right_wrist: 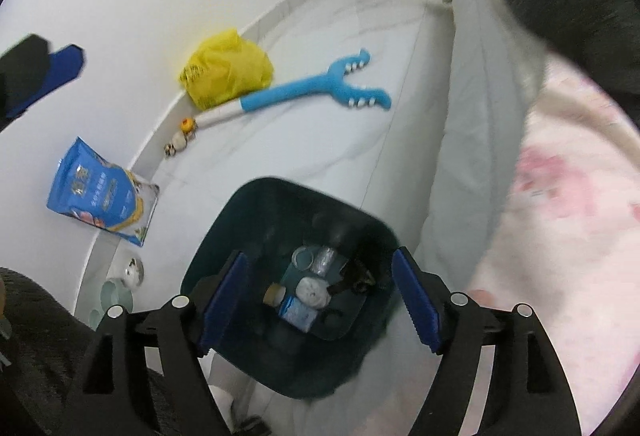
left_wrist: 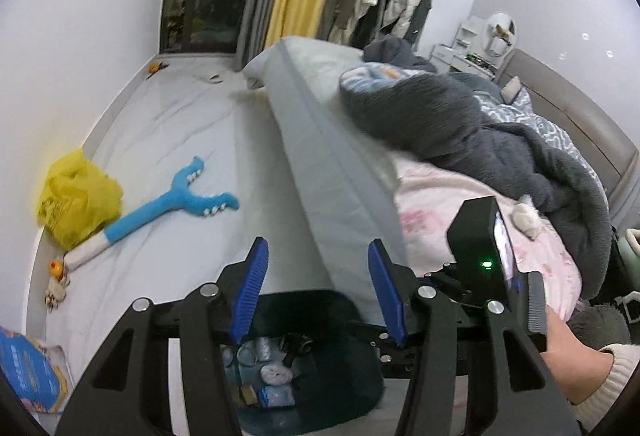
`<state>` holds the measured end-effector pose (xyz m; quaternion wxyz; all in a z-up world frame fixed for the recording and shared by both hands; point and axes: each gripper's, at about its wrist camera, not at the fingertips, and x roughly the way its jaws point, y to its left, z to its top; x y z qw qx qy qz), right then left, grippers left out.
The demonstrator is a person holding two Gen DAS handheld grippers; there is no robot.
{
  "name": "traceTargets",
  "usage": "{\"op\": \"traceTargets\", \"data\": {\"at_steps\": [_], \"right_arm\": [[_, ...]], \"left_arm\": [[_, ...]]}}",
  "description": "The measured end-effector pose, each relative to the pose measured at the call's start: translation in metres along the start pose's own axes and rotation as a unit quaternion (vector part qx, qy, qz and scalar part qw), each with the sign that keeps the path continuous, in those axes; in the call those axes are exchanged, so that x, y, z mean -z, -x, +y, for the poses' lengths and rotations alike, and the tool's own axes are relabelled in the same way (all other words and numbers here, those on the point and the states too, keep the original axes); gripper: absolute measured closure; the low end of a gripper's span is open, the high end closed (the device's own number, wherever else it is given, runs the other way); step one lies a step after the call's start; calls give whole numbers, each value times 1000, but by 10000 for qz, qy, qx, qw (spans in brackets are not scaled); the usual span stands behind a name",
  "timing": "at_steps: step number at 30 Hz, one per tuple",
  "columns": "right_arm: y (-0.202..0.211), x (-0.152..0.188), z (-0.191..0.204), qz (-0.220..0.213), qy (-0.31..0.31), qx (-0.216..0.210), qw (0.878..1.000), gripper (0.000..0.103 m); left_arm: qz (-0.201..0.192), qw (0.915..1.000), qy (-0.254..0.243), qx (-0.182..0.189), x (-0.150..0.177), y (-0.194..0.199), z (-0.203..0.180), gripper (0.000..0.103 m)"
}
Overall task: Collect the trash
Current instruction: 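Move both tools back over the bed toward the white ball and clear plastic wrap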
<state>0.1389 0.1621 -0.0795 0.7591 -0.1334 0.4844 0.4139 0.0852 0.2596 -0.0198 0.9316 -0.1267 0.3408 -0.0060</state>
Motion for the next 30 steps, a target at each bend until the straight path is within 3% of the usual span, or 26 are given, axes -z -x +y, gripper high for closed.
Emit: {"op": "traceTargets", "data": {"at_steps": [10, 16, 25, 30], "right_arm": [[71, 10, -50, -757, -219, 323, 9964, 18], [107, 21, -102, -1102, -763, 721, 9884, 18], [150, 31, -165, -1352, -1066, 1510, 9734, 14], [170, 43, -210, -1438, -1381, 1655, 9658, 13]], "left_arm": [[-98, 9989, -432, 126, -14, -20, -58, 35], [-11, 9970, -725, 279, -13, -40, -99, 28], [17, 9942, -892, 604, -15, -64, -144, 19], [72, 9928, -979, 688, -14, -79, -171, 19]]}}
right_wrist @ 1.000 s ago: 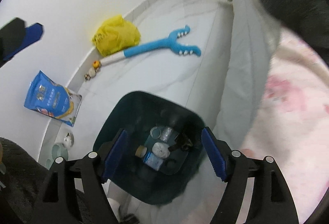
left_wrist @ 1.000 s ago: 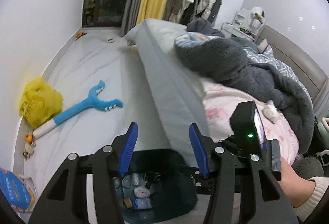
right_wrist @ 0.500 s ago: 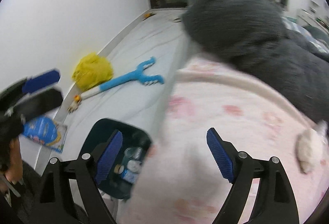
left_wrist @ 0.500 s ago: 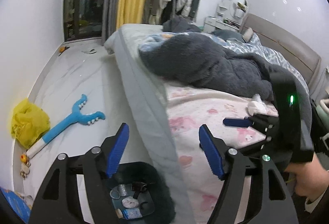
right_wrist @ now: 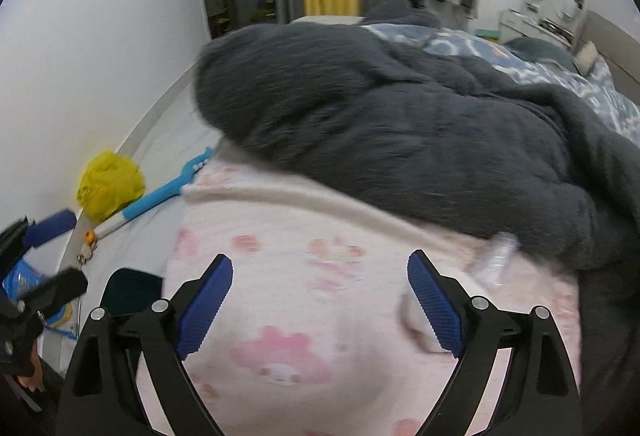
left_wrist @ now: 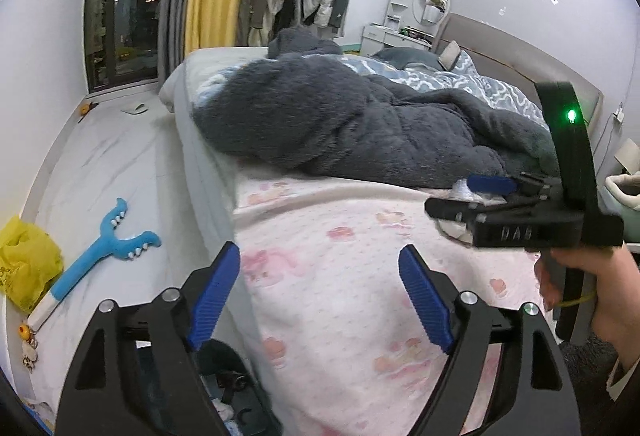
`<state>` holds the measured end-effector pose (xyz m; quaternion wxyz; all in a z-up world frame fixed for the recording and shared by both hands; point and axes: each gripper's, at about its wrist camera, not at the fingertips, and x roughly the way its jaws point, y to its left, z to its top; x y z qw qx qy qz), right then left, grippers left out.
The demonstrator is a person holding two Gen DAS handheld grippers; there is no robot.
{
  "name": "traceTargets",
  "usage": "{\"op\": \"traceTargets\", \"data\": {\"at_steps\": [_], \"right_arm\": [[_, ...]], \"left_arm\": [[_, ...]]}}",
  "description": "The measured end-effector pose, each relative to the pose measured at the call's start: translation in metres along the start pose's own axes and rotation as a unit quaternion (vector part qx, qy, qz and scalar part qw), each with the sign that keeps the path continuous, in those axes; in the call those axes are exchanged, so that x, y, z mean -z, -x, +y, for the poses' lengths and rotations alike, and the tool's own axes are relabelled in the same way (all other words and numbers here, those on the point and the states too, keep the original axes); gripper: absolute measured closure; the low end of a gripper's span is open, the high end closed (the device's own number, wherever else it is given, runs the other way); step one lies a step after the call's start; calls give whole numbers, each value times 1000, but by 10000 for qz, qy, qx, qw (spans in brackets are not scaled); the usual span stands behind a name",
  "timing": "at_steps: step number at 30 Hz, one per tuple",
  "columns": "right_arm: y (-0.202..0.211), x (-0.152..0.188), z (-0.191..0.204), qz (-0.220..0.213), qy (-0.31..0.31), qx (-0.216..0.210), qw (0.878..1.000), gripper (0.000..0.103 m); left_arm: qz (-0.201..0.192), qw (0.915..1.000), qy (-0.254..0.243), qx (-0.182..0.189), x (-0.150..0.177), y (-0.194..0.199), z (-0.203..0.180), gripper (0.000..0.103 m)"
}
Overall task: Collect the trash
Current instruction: 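Move both tools back over the bed toward the white ball and clear plastic wrap, then grasp the clear plastic wrap with the right tool while the left tool grasps the white cotton ball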
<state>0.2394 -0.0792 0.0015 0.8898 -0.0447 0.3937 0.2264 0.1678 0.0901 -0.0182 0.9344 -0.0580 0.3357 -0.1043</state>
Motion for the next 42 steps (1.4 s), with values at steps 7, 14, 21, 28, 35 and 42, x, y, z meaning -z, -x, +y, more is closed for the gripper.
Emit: {"op": "traceTargets", "data": {"at_steps": [7, 14, 21, 28, 35, 42], "right_arm": [[3, -3, -60, -6, -419, 206, 9989, 12], [-3, -5, -101, 26, -648, 295, 9975, 12], [-18, -6, -131, 118, -904, 217, 9956, 12], [-34, 1, -156, 248, -1140, 149, 9931, 12], [-52, 14, -179, 384, -1601, -188, 9862, 12], [-67, 21, -187, 568, -1819, -453, 9806, 27]], "left_arm": [[153, 9993, -281, 197, 0, -30, -39, 16], [302, 9965, -648, 441, 1, -59, -79, 15], [534, 9938, -634, 736, 2, -92, -106, 15], [667, 9912, -655, 936, 2, -119, -129, 15], [802, 9873, -681, 1188, 3, -141, -154, 15], [975, 9861, -708, 1141, 5, -168, -169, 15]]}}
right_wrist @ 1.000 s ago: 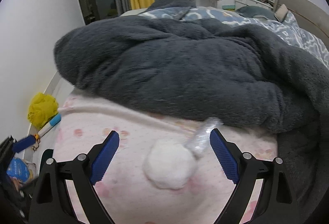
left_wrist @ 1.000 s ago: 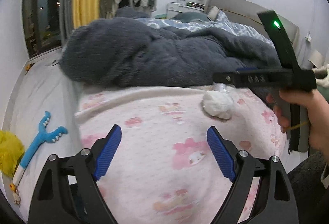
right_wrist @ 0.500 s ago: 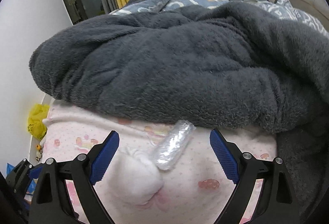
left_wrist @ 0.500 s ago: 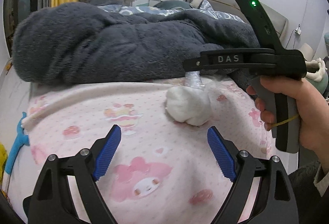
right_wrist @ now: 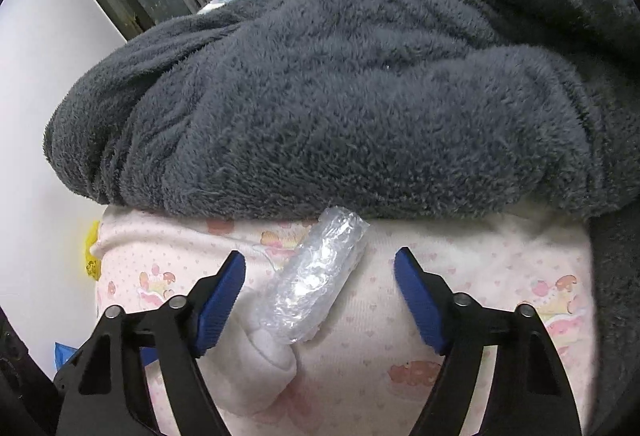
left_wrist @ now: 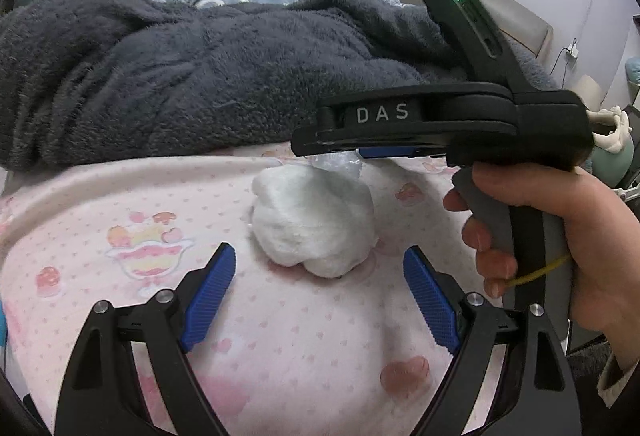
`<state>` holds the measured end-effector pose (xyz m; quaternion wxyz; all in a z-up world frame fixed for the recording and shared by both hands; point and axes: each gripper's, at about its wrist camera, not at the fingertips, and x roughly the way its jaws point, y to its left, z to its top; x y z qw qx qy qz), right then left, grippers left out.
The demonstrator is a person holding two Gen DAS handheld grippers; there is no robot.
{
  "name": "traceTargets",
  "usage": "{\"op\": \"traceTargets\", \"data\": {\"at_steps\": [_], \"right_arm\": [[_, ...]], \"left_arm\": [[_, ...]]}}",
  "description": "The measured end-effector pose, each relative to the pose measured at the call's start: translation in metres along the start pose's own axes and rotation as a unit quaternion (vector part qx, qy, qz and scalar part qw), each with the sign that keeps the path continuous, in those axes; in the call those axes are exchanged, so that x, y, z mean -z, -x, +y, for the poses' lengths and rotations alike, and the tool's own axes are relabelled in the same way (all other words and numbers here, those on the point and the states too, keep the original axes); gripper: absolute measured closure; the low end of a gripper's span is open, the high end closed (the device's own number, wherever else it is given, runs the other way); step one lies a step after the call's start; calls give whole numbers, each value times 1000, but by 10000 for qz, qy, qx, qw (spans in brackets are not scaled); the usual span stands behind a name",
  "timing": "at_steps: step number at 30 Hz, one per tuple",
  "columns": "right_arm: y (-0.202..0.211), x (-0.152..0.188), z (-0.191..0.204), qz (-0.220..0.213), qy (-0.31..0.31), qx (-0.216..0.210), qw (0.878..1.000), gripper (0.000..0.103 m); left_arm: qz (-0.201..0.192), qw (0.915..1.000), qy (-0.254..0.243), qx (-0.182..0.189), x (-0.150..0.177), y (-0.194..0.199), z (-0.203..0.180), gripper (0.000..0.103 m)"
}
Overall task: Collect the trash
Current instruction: 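Grasp the clear plastic wrap with the right tool while the left tool grasps the white cotton ball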
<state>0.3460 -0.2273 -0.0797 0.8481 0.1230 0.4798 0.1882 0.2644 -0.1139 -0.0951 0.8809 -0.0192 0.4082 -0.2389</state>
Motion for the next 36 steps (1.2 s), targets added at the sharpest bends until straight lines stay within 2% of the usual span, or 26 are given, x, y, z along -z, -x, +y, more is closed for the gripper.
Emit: {"op": "traceTargets", "data": {"at_steps": [4, 9, 11, 16, 25, 29, 36], "right_arm": [[-3, 1, -1, 38, -8, -33, 10000, 33], [-8, 4, -14, 18, -324, -433, 9985, 43], [-8, 7, -17, 25, -335, -414, 9986, 50], [-5, 10, -19, -39, -339, -465, 9983, 58], [15, 8, -14, -191, -358, -421, 9983, 59], [31, 10, -15, -324, -439, -423, 9976, 59], [53, 25, 3, -438, -326, -310, 9980, 59]], "left_arm": [[81, 9999, 71, -9, -4, -9, 3, 15], [159, 9997, 191, 32, -7, -20, 8, 17], [163, 9997, 206, 18, -10, -23, 8, 19], [168, 9996, 238, 7, -11, -26, 9, 28], [108, 9999, -29, 123, -11, -16, -2, 48], [57, 9998, -159, 94, -7, -2, -5, 49], [-86, 10000, 25, -12, 2, 28, 7, 49]]}}
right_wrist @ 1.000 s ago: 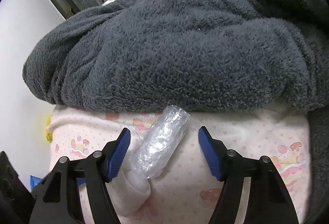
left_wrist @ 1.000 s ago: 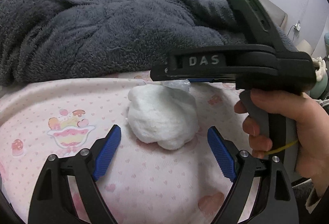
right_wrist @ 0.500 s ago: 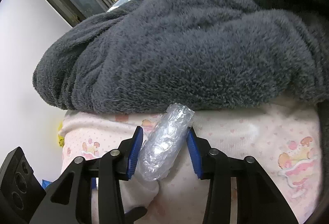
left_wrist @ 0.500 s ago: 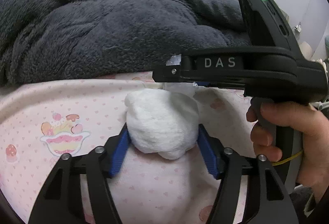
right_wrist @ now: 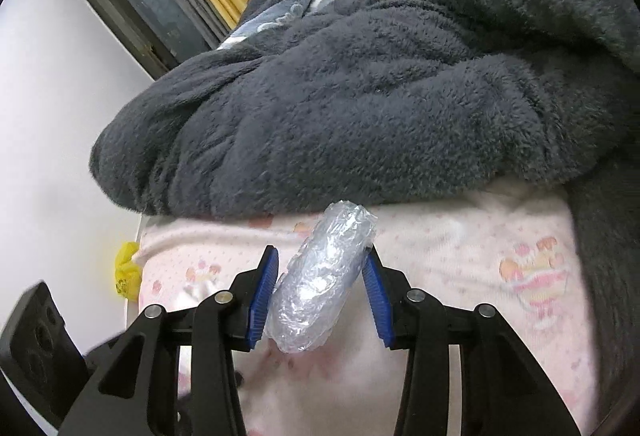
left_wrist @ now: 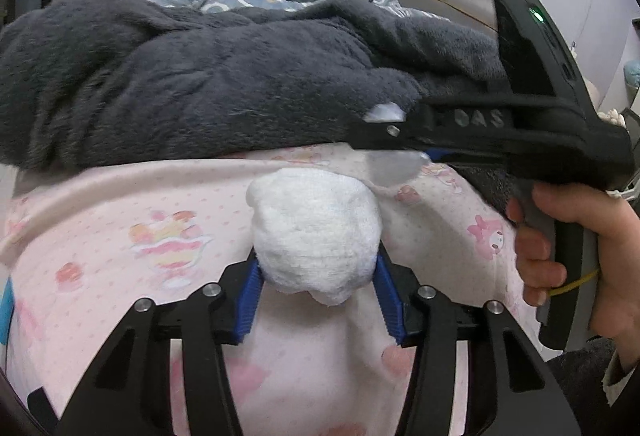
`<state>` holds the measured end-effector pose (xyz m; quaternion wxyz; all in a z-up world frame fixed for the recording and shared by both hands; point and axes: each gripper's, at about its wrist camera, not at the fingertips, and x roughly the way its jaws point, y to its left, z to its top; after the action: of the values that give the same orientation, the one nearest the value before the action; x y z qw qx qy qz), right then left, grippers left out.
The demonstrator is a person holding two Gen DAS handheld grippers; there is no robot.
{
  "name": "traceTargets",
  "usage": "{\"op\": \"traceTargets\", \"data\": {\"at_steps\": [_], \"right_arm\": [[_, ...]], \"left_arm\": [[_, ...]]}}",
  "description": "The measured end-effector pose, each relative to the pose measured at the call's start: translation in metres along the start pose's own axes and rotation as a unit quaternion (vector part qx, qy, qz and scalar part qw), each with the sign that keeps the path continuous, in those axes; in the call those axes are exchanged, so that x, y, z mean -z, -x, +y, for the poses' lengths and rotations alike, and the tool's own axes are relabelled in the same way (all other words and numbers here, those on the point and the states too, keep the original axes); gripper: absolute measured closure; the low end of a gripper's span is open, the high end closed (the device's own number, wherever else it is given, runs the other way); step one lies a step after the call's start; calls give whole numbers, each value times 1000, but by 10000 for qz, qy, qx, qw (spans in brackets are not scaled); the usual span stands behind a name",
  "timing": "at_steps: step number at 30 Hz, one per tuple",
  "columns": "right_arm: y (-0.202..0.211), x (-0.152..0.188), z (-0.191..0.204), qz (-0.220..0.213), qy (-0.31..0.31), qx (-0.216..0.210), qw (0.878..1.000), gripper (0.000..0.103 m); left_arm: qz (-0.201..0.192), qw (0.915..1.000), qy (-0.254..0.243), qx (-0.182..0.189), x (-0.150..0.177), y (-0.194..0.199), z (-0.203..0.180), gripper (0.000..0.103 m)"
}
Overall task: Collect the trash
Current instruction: 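Grasp the clear plastic wrap with the right tool while the left tool grasps the white cotton ball, then carry the cotton ball and plastic wrap with both tools to the green bin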
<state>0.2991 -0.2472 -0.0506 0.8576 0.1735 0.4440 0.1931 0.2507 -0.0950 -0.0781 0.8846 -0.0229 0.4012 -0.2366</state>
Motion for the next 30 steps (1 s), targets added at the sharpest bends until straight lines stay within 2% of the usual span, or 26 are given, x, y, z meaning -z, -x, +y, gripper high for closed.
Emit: {"op": "traceTargets", "data": {"at_steps": [6, 11, 18, 28, 30], "right_arm": [[17, 22, 32, -39, 568, 294, 9979, 59], [30, 44, 60, -89, 955, 354, 9948, 59], [46, 83, 103, -149, 1222, 182, 9922, 59], [49, 106, 159, -184, 1619, -41, 9866, 59], [45, 108, 171, -188, 1665, -122, 9858, 59]], "left_arm": [[-89, 9997, 184, -150, 11, 33, 16, 49], [-201, 9986, 339, -345, 23, 59, 32, 49], [-337, 9950, 463, -812, 47, 95, 57, 49], [-282, 9843, 785, -1556, 81, 135, 108, 49], [-229, 9824, 940, -1600, 89, 139, 122, 49]]}}
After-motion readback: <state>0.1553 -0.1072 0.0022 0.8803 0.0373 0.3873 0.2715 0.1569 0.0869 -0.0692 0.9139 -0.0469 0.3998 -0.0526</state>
